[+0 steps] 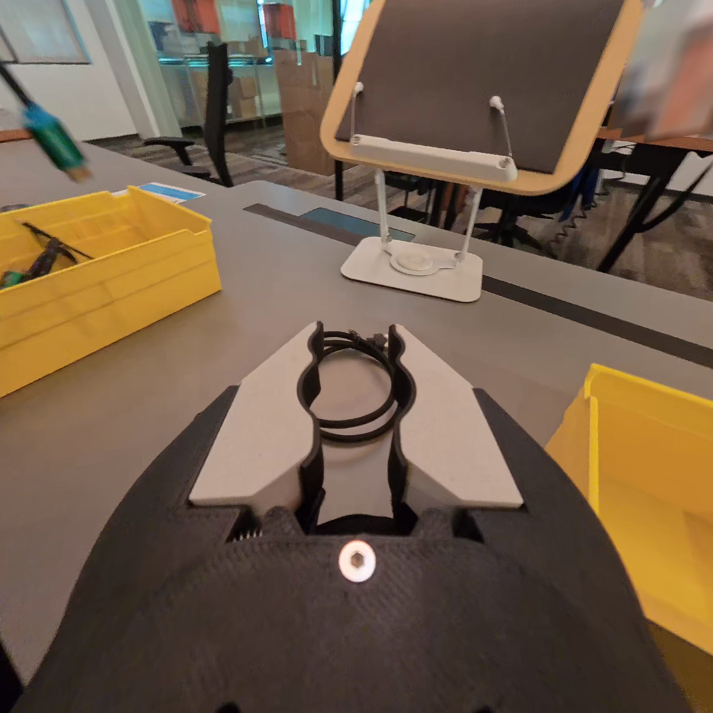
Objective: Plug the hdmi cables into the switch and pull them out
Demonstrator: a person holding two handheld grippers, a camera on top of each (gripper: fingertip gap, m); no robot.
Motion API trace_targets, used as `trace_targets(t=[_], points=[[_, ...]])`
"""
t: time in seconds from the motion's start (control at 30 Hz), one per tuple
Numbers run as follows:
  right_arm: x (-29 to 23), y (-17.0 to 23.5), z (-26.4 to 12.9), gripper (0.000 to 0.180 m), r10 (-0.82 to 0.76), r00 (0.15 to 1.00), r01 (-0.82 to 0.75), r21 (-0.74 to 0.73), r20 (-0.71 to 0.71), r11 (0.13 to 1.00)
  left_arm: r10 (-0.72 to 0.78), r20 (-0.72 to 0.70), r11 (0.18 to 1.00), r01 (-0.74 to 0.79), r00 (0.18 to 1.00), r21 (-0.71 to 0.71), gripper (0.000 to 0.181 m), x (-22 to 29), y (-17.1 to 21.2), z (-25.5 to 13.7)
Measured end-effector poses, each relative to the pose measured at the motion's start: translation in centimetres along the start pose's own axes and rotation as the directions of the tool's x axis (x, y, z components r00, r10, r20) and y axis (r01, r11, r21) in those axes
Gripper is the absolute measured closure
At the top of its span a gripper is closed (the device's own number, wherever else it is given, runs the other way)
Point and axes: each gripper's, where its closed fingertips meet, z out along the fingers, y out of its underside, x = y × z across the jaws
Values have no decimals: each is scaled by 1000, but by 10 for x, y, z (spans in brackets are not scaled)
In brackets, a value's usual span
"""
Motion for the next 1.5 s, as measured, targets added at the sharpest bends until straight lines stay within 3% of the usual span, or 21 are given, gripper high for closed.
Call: trace_targets(t=[0.23, 0.37, 0.53, 0.63, 0.73, 0.97, 1.1, 1.33, 1.5], points=[[-45, -52, -39, 142, -2, 944, -28, 86, 330, 996, 94, -22, 988, -96, 995, -122, 177, 44, -15, 77], [-61, -72, -58, 138, -34, 909, -20, 126, 416, 992, 143, -24, 978, -145, 989, -151, 177, 61, -23, 104], [-74, -43, -48, 135, -112, 903, 129, -14, 415, 992, 155, -66, 977, -163, 986, -140, 177, 88, -36, 123], [-68, -16, -31, 150, -152, 925, 201, -109, 348, 974, 181, -74, 973, -190, 981, -131, 177, 99, -45, 128], [-62, -10, -23, 179, -188, 938, 226, -103, 293, 969, 172, -81, 976, -181, 982, -122, 177, 104, -47, 131], [-56, -20, -24, 179, -197, 944, 216, -43, 263, 975, 93, -96, 995, -96, 991, -26, 177, 105, -51, 128], [-54, -22, -25, 179, -186, 946, 202, -32, 266, 979, 34, -132, 999, -33, 991, 7, 165, 105, -43, 120], [-49, -35, -31, 180, -118, 953, 118, 18, 280, 993, -238, -232, 967, 253, 943, 39, 137, 126, -21, 113], [-53, -43, -35, 180, -96, 951, 87, 45, 295, 995, -383, -129, 921, 389, 915, 29, 120, 138, 2, 146]])
